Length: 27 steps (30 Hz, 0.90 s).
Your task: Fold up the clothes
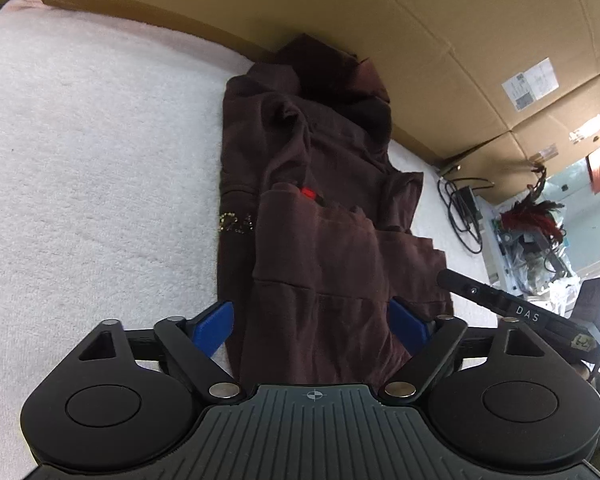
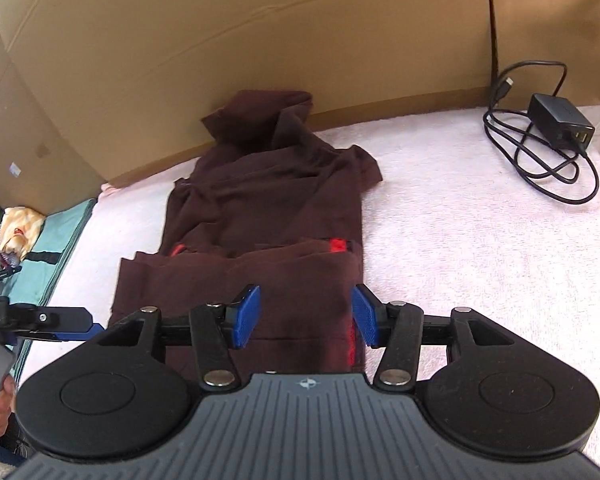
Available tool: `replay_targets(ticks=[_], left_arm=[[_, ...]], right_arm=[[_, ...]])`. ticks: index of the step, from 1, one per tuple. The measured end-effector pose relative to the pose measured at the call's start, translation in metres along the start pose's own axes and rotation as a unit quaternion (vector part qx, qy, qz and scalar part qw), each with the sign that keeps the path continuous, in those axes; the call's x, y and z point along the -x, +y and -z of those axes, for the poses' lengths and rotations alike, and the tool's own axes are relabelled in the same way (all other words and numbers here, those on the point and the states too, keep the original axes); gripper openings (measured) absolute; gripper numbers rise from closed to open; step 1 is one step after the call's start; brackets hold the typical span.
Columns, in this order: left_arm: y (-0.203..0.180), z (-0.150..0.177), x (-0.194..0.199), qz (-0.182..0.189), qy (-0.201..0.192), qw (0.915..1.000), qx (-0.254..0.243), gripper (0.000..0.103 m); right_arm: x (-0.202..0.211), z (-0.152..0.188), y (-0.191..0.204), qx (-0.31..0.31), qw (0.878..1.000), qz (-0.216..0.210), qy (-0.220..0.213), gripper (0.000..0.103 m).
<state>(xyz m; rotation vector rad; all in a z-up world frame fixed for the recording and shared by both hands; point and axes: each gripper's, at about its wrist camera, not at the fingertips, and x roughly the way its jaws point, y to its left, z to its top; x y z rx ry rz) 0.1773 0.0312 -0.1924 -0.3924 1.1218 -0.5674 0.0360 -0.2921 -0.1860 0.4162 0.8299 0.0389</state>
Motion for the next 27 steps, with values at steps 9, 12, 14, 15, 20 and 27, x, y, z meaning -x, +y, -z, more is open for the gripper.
replay_targets(ticks=[9, 12, 14, 15, 20, 27], left_arm=[[0.015, -0.004, -0.012, -0.026, -0.005, 0.9982, 0.054, 0.009], [0.024, -0.004, -0.021, -0.036, 0.001, 0.9968, 0.072, 0.009], [0.028, -0.005, -0.026, -0.031, 0.002, 0.9960, 0.084, 0.012], [0.029, -0.006, -0.026, -0.030, 0.000, 0.9957, 0.087, 0.014], [0.030, -0.007, -0.012, -0.050, -0.006, 0.9944, 0.093, 0.077], [-0.008, -0.013, 0.030, -0.090, -0.077, 0.9928, 0.021, 0.091]], right_arm=[[-0.020, -0.005, -0.008, -0.013, 0.999, -0.031, 0.016, 0.008], [-0.018, -0.010, -0.009, -0.001, 0.999, -0.044, 0.010, 0.008], [-0.030, -0.008, -0.011, 0.007, 0.999, -0.029, 0.026, 0.008], [-0.035, -0.006, -0.013, 0.004, 0.999, -0.027, 0.030, 0.008], [-0.029, -0.005, -0.019, -0.017, 1.000, -0.019, 0.014, 0.030], [0.015, -0.008, -0.015, -0.022, 0.998, -0.013, -0.048, 0.062]])
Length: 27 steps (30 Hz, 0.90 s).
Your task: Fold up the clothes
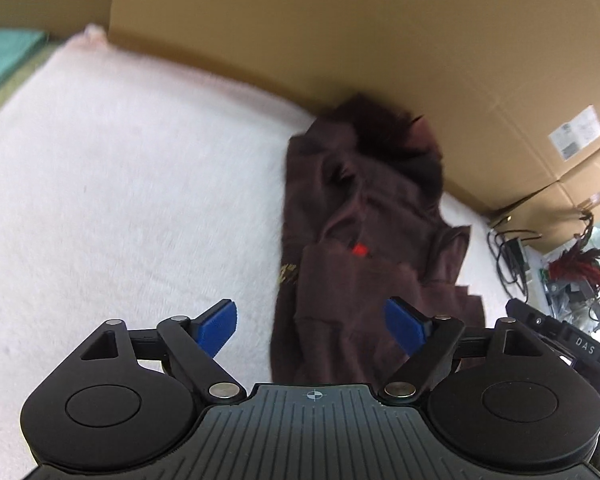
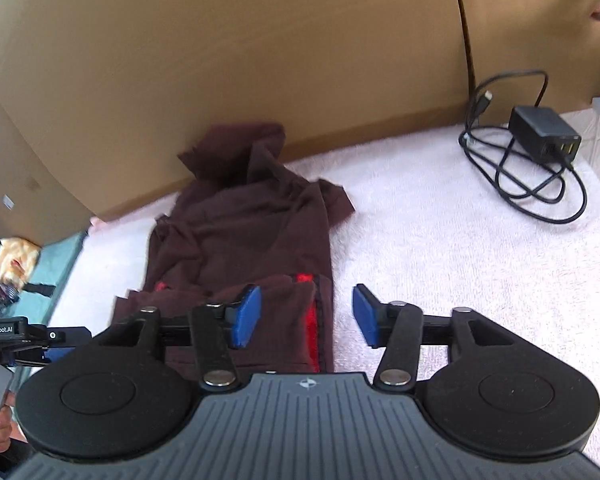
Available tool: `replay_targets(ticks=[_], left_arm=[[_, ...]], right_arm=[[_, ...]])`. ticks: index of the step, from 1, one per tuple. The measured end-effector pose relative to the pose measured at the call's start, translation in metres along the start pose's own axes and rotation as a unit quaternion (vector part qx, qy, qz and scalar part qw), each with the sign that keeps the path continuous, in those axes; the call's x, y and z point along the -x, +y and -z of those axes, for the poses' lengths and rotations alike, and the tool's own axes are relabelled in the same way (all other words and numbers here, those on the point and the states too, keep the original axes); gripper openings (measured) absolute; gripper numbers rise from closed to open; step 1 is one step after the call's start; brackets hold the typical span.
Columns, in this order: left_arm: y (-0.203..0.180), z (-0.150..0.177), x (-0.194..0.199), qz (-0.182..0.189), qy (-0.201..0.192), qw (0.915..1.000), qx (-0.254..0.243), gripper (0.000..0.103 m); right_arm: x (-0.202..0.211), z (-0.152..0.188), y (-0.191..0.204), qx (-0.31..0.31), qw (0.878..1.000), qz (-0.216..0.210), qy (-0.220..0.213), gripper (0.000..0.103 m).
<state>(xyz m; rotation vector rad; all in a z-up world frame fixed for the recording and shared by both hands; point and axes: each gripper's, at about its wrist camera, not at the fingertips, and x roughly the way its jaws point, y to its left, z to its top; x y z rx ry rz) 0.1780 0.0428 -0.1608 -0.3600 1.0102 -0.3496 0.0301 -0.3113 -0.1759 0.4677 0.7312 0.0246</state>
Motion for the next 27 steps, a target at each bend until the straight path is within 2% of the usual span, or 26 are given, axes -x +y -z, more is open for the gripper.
replay_targets(ticks=[2, 6, 9, 12, 14, 19, 21, 23, 27], left_arm=[[-0.013, -0.002, 0.004, -0.004, -0.014, 0.9998, -0.012, 0.091], [-0.028, 0.000, 0.003, -0.005, -0.006, 1.0000, -0.002, 0.091], [-0.044, 0.010, 0.001, -0.040, -0.005, 0.9987, -0.032, 0.091], [-0.048, 0.017, 0.003, -0.025, -0.006, 0.9995, -0.018, 0.091], [-0.044, 0.019, 0.008, 0.018, -0.012, 0.9998, 0.005, 0.091], [-0.029, 0.013, 0.005, 0.105, 0.034, 0.9910, 0.075, 0.091], [-0.025, 0.012, 0.006, 0.113, 0.033, 0.9890, 0.090, 0.091], [-0.025, 0.010, 0.010, 0.103, 0.019, 0.9905, 0.090, 0.091], [-0.036, 0.004, 0.019, 0.074, -0.024, 0.9954, 0.056, 0.091]], right_arm=[[0.006, -0.001, 0.008, 0.007, 1.000, -0.008, -0.009, 0.065], [0.010, 0.001, 0.027, 0.032, 0.999, -0.020, -0.017, 0.067], [0.011, 0.003, 0.036, 0.033, 0.999, -0.031, -0.018, 0.068], [0.013, 0.003, 0.042, 0.030, 0.999, -0.041, -0.019, 0.071], [0.014, 0.004, 0.046, 0.027, 0.998, -0.046, -0.020, 0.071], [0.015, 0.008, 0.048, 0.013, 0.998, -0.050, -0.021, 0.071], [0.015, 0.008, 0.049, 0.008, 0.998, -0.052, -0.021, 0.071], [0.015, 0.008, 0.051, 0.008, 0.998, -0.054, -0.023, 0.071], [0.016, 0.006, 0.053, 0.008, 0.998, -0.063, -0.025, 0.073]])
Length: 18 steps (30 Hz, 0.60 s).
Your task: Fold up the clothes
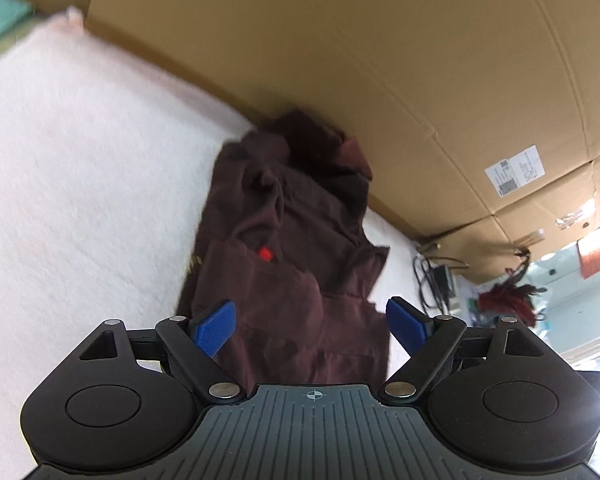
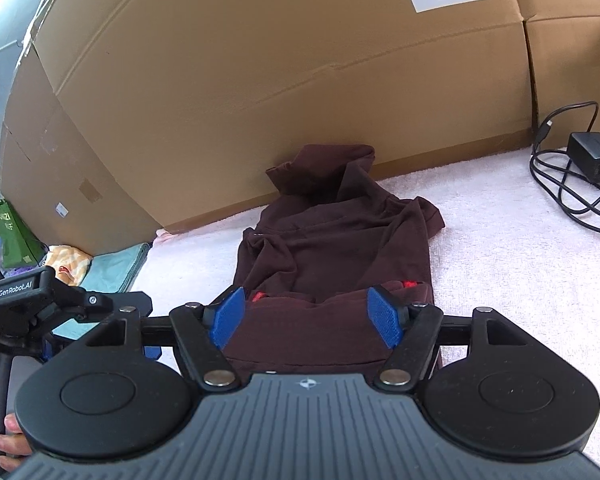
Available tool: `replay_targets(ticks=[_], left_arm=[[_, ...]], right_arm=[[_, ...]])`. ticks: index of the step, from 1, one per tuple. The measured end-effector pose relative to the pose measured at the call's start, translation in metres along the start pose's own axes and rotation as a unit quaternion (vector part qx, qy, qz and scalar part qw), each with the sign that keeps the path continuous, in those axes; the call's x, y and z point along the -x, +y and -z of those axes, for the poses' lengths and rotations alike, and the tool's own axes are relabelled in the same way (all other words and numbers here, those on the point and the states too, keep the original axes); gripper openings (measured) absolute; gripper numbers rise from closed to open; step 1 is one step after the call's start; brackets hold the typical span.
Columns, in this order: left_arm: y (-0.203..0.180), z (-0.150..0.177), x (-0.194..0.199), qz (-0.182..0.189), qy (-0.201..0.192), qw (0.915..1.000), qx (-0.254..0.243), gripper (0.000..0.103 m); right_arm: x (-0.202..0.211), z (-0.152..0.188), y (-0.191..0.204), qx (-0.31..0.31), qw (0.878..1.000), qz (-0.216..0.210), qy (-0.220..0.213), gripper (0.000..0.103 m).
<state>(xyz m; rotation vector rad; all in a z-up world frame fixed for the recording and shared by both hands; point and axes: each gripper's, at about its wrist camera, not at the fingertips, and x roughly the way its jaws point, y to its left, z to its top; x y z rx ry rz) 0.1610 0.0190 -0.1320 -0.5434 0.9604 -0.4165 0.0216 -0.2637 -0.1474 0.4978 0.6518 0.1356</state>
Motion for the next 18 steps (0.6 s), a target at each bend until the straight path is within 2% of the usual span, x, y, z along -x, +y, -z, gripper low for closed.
replay_targets(ticks=[2, 6, 9, 11, 15, 18], left_arm=[[-0.011, -0.003, 0.008, -0.019, -0.041, 0.9983, -0.036, 0.091], [-0.033, -0.011, 0.025, -0.037, -0.109, 0.9890, -0.093, 0.091], [-0.039, -0.015, 0.029, -0.036, -0.118, 0.9877, -0.097, 0.103], [-0.041, -0.016, 0.029, -0.026, -0.121, 0.9869, -0.104, 0.103], [-0.038, -0.014, 0.023, -0.020, -0.108, 0.9869, -0.118, 0.103], [-0.033, -0.006, 0.014, -0.022, -0.081, 0.9887, -0.124, 0.103]], right_arm=[[0.002, 0.000, 0.002, 0.006, 1.000, -0.013, -0.008, 0.074], [0.008, -0.002, 0.005, 0.001, 0.998, -0.061, -0.028, 0.080], [0.010, -0.007, 0.003, -0.028, 0.994, -0.103, -0.035, 0.085], [0.010, -0.010, 0.001, -0.046, 0.991, -0.121, -0.037, 0.087], [0.011, -0.014, -0.001, -0.052, 0.991, -0.119, -0.040, 0.092], [0.013, -0.012, -0.002, -0.037, 0.993, -0.108, -0.035, 0.096]])
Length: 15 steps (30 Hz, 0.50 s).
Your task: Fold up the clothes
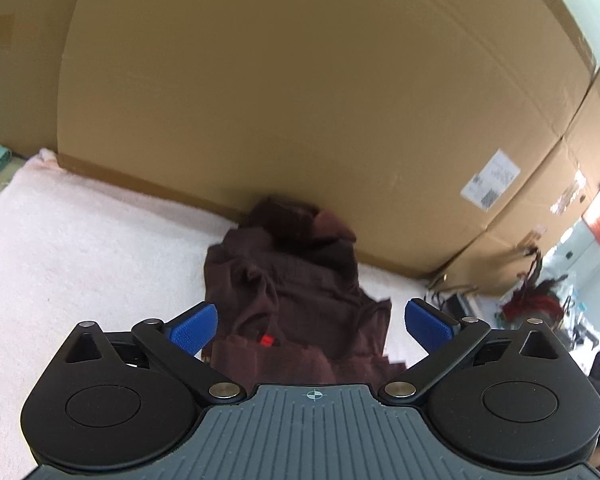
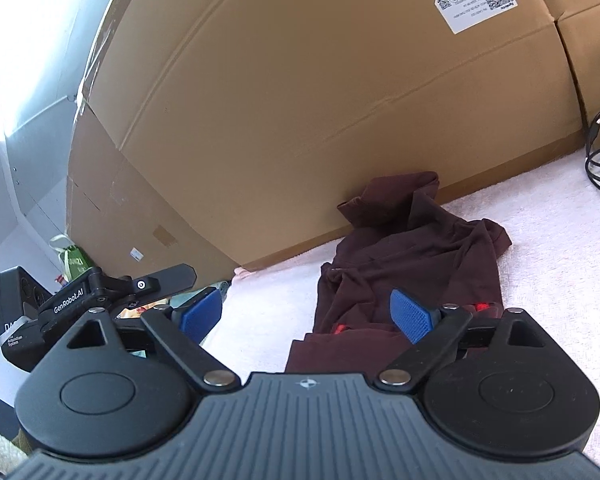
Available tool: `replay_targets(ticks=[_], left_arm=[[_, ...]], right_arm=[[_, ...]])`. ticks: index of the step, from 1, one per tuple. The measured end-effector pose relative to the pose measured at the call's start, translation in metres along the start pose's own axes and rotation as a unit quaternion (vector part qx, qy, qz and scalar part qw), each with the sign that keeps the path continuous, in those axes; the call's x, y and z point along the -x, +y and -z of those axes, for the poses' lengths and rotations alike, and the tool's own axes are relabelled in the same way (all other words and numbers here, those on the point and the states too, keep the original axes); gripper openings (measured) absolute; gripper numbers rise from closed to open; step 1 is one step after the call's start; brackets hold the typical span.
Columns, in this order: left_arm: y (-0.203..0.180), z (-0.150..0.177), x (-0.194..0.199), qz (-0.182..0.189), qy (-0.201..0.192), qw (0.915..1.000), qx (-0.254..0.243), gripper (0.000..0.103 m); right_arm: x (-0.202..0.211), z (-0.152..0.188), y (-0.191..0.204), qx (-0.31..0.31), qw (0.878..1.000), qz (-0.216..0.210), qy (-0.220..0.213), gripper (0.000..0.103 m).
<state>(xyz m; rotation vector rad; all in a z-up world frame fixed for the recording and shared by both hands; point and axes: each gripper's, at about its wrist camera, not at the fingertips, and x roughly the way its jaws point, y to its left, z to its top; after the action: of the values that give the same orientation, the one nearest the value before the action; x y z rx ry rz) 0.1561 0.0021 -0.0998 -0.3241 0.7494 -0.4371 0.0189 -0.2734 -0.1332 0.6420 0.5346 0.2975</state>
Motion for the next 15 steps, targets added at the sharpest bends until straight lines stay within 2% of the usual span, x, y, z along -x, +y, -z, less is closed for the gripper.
replay_targets(ticks=[5, 10, 13, 15], left_arm=[[-0.005, 0.026, -0.017, -0.001, 0.046, 0.9985, -0.031, 0.103], [-0.018, 0.044, -0.041, 0.009, 0.077, 0.9929, -0.090, 0.103], [-0.019, 0.047, -0.055, 0.025, 0.097, 0.9901, -0.099, 0.103], [-0.019, 0.046, -0.059, 0.028, 0.094, 0.9900, -0.101, 0.103]], right_arm=[[-0.001, 0.007, 0.000, 0.040, 0.998, 0.041, 0.023, 0.099], [-0.011, 0.013, -0.005, 0.069, 0.993, 0.090, 0.044, 0.099], [-0.018, 0.011, -0.011, 0.061, 0.990, 0.111, 0.055, 0.099], [-0.021, 0.007, -0.014, 0.049, 0.990, 0.117, 0.059, 0.099]])
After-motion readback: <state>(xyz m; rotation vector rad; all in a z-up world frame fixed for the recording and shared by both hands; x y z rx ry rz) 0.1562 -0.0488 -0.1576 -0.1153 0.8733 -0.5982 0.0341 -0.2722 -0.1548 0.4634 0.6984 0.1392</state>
